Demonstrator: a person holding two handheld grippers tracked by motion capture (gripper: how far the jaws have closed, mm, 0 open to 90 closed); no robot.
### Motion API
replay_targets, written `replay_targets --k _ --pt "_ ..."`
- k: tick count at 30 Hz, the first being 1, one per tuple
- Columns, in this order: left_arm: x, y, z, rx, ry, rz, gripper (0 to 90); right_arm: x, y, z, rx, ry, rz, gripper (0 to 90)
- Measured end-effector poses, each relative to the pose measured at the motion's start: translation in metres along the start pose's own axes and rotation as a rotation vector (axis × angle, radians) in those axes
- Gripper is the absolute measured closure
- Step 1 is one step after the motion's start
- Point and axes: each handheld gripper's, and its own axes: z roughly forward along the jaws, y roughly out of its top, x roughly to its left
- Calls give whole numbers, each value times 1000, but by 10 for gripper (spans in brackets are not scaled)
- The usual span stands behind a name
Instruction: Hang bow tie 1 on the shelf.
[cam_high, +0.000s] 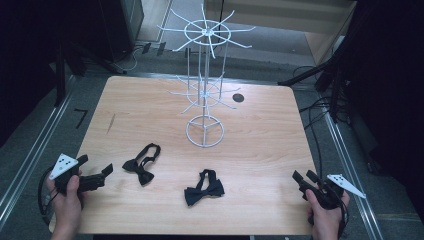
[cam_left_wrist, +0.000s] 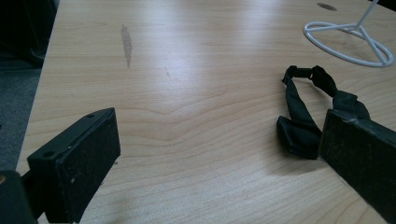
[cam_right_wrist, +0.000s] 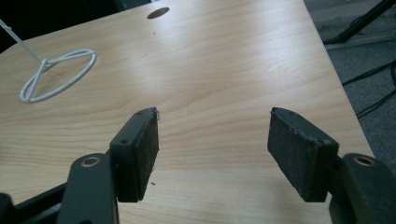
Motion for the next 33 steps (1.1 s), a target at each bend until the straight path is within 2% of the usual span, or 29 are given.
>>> replay_targets --k 1,3,6,7,11,12,14,17,18,20,23,29,33 --pt "0 0 0 0 0 0 0 0 0 0 0 0 0 366" --pt "0 0 0 -2 0 2 0 7 2 -2 -23 0 -7 426" --pt "0 0 0 -1 -1 1 0 19 6 -2 -31 24 -39 434" --pt "0 0 0 0 -1 2 0 19 6 -2 -31 24 -39 434" --pt "0 0 1 2 1 1 0 39 9 2 -31 68 -45 453" --pt "0 0 1 3 0 1 0 49 11 4 -38 77 -51 470" --pt "0 0 1 1 1 2 0 52 11 5 -33 85 -57 470" --pt "0 0 1 0 -1 3 0 69 11 14 -11 112 -117 439" --pt "0 0 1 0 -1 3 0 69 11 14 -11 112 -117 439" --pt "0 0 1 1 -2 2 0 80 10 18 -10 116 -153 431" --pt "0 0 1 2 -3 2 0 87 9 20 -13 121 -174 424" --pt "0 0 1 2 -2 3 0 97 5 25 24 134 -204 400" --pt "0 0 1 2 -3 4 0 105 3 29 47 181 -208 413"
